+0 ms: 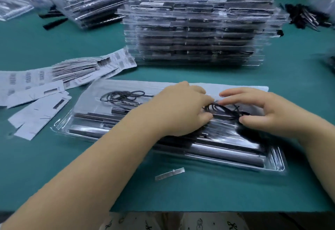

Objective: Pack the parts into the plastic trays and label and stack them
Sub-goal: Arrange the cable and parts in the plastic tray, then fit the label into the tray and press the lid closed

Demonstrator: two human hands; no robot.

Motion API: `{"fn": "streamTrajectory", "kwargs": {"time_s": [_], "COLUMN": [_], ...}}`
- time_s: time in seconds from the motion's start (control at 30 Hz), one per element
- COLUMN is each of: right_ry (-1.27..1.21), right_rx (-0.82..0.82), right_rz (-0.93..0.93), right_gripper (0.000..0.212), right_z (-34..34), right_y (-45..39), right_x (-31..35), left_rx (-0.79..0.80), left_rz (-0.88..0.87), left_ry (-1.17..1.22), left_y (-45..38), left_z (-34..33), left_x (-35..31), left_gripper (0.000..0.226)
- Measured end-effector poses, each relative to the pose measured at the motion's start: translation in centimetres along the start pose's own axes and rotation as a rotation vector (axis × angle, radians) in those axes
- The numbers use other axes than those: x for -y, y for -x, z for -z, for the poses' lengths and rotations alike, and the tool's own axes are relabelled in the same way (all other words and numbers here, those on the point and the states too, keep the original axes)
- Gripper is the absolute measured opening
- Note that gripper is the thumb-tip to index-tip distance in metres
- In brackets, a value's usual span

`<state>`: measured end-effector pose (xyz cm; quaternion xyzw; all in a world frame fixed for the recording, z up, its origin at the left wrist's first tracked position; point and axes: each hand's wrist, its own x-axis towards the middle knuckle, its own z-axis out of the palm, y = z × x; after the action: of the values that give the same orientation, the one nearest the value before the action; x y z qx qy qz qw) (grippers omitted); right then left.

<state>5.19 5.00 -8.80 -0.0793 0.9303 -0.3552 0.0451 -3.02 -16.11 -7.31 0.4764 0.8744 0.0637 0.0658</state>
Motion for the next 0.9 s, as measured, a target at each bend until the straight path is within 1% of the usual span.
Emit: {"fn": "streamTrajectory", "kwargs": {"time_s": [0.03,0.07,0.1,0.17,0.2,0.27,0.3,0.37,0.47,0.5,0.57,0.63,0.67,0.77,0.8,0.83,0.9], "right_ry": [-0.041,-0.083,-0.119,-0.175,-0.194,-0.204,-0.208,-0.222,-0.229,-0.231,-0.221,-0.19,-0.17,-0.13,-0.129,-0.129,-0.116], "right_rx": [-0.01,-0.015,-0.015,-0.011,-0.006,0.012,0.02,0.029,0.026,0.02,0.005,-0.009,-0.013,-0.033,-0.042,-0.052,-0.08], "right_rz": [0.004,0.011,0.022,0.032,0.033,0.035,0.035,0.036,0.029,0.028,0.021,0.013,0.011,0.019,0.019,0.02,0.023], "right_gripper": [0.061,0.062,0.062,0.066,0.069,0.075,0.077,0.08,0.078,0.076,0.075,0.074,0.072,0.063,0.059,0.056,0.05], "right_z": [-0.2,-0.3,-0.4,-0.4,-0.3,-0.2,-0.1,-0.2,-0.2,-0.2,-0.2,-0.3,-0.4,-0.5,-0.6,-0.7,-0.9], "right_y": [-0.1,-0.2,-0.3,-0.4,-0.5,-0.9,-1.1,-1.4,-1.6,-1.7,-1.8,-2.0,-2.1,-2.4,-2.5,-2.5,-2.5], "right_x": [0.0,0.1,0.1,0.1,0.0,-0.1,-0.1,-0.1,-0.2,-0.2,-0.2,-0.2,-0.2,0.2,0.3,0.3,0.4], "left_rx": [-0.007,-0.05,-0.126,-0.264,-0.28,-0.252,-0.237,-0.195,-0.074,-0.072,-0.154,-0.245,-0.263,-0.224,-0.237,-0.28,-0.432], "left_rz": [0.025,0.081,0.163,0.391,0.531,0.773,0.856,0.937,0.911,0.886,0.855,0.817,0.79,0.717,0.696,0.678,0.655], "left_ry": [0.119,0.19,0.197,0.064,-0.026,-0.145,-0.174,-0.196,-0.157,-0.176,-0.259,-0.365,-0.406,-0.512,-0.526,-0.52,-0.475], "left_y": [0.4,0.7,1.0,1.6,2.0,3.0,3.6,4.3,4.8,4.9,5.0,5.0,5.0,4.9,4.9,5.1,5.3], "left_z": [0.9,1.9,2.8,4.2,4.8,5.3,5.3,4.9,3.6,3.0,2.3,2.1,2.0,2.1,2.0,2.0,2.4], "left_x": [0.6,1.5,2.9,6.9,9.2,13.5,15.4,18.4,20.9,21.3,21.6,21.3,21.3,21.2,21.2,21.1,20.3], "left_gripper": [0.036,0.032,0.029,0.026,0.026,0.027,0.028,0.026,0.027,0.025,0.021,0.022,0.023,0.023,0.023,0.023,0.023]}}
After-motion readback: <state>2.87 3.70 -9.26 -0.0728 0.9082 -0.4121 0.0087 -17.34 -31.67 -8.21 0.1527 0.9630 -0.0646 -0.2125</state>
